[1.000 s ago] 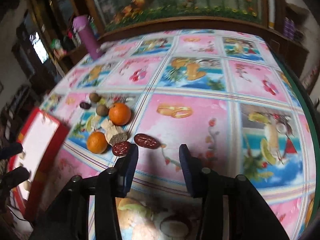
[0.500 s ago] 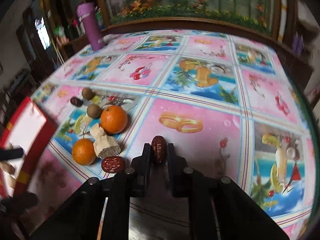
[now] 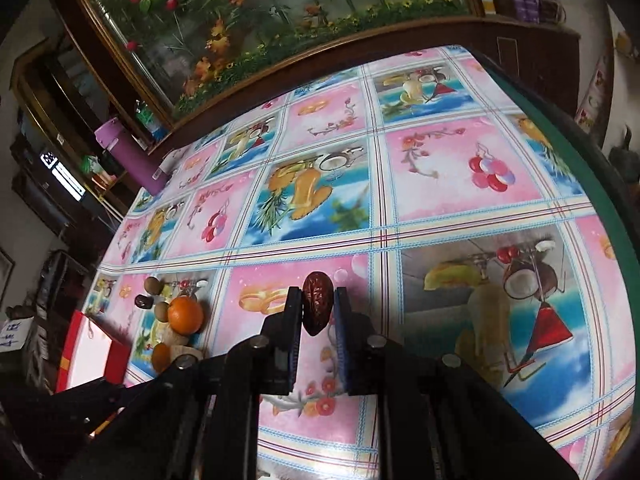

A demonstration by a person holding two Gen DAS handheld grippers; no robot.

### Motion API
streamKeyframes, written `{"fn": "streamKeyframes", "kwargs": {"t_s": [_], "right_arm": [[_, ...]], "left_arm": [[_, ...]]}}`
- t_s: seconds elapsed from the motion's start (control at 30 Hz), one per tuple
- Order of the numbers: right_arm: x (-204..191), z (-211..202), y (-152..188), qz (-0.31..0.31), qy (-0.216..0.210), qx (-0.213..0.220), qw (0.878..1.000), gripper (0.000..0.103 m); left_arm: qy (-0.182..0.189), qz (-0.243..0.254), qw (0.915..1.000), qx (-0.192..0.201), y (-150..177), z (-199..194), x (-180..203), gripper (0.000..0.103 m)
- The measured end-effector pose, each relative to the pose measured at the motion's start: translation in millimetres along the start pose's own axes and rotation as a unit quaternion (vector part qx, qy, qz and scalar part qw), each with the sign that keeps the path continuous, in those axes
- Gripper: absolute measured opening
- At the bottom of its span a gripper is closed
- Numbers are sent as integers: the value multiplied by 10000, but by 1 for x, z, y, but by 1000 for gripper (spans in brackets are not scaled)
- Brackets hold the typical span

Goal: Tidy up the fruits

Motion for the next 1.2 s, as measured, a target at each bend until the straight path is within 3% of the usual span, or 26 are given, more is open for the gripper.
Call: {"fn": "streamKeyframes", "kwargs": {"t_s": [0.33,0.47,0.93,1.2], "right_arm": [[-4,-2,-1,21,-66,27,10000,14],[-5,-2,0,9,-84,13,10000,14],[-5,-3,-1,30,-133,33,9999,14],[-13,-8,2,-119,-158,195,9996,14]], "left_arm": [[-57,254,9994,211,-11,9,10,41],[-105,314,9991,275,-12,9,12,27],[-83,242,9989,385,-14,10,18,26],[-30,-46,9962,866,6,-47,9,26]]}}
Point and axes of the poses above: each gripper's, at about its wrist camera, not at the fingertips, and z roughly the way its jaws point, x to its right, y to its underside, the point moved 6 cm from there along z, roughly the way its jaws point
